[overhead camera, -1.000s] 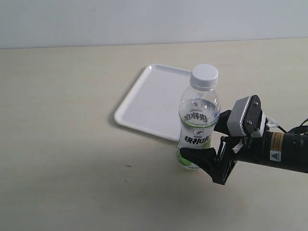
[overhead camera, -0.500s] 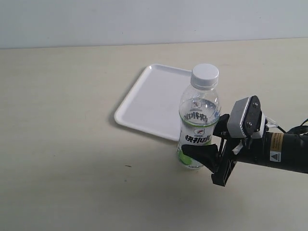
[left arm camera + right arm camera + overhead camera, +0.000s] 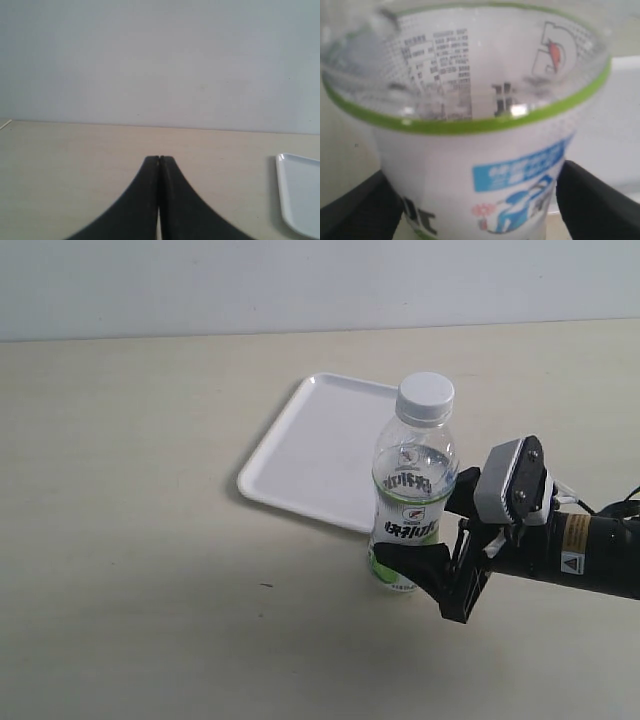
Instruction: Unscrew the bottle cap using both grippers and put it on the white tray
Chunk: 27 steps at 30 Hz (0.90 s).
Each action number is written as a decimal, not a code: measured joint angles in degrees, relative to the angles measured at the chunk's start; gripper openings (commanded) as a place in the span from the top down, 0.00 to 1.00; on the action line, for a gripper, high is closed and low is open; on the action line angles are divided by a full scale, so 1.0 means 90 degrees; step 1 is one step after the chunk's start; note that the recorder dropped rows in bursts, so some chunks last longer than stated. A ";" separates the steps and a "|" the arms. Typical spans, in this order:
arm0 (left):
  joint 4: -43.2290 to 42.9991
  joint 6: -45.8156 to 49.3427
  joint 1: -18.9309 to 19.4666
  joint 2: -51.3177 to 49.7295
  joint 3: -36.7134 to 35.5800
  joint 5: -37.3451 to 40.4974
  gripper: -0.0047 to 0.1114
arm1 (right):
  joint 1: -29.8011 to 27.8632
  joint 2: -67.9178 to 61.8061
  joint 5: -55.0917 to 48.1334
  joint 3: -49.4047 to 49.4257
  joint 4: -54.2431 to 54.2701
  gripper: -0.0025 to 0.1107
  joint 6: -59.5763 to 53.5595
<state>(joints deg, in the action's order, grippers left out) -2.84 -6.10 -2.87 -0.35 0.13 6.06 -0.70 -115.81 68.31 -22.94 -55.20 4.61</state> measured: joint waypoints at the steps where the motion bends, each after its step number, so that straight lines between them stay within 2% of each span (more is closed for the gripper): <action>1: 0.0000 0.0000 0.0000 0.0000 0.0000 0.0000 0.96 | 0.0000 0.0000 0.0000 0.0000 0.0000 0.42 -0.0016; 8: 0.0000 0.0000 0.0000 0.0000 0.0000 0.0000 0.96 | 0.0000 0.0000 0.0000 0.0000 -0.0161 0.82 -0.0110; 11: 0.0000 0.0000 0.0000 0.0000 0.0000 0.0000 0.96 | 0.0000 0.0000 0.0000 0.0000 -0.0161 0.94 -0.0121; 13: 0.0000 0.0000 0.0000 0.0000 0.0000 0.0000 0.96 | 0.0000 0.0000 0.0000 0.0000 -0.0161 0.97 -0.0150; 27: 0.0000 0.0000 0.0000 0.0000 0.0000 0.0000 0.96 | 0.0000 0.0189 -0.0090 0.0000 -0.0253 0.98 -0.0280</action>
<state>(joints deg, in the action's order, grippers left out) -2.84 -6.10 -2.87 -0.35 0.13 6.06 -0.70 -114.11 67.50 -22.94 -57.47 2.09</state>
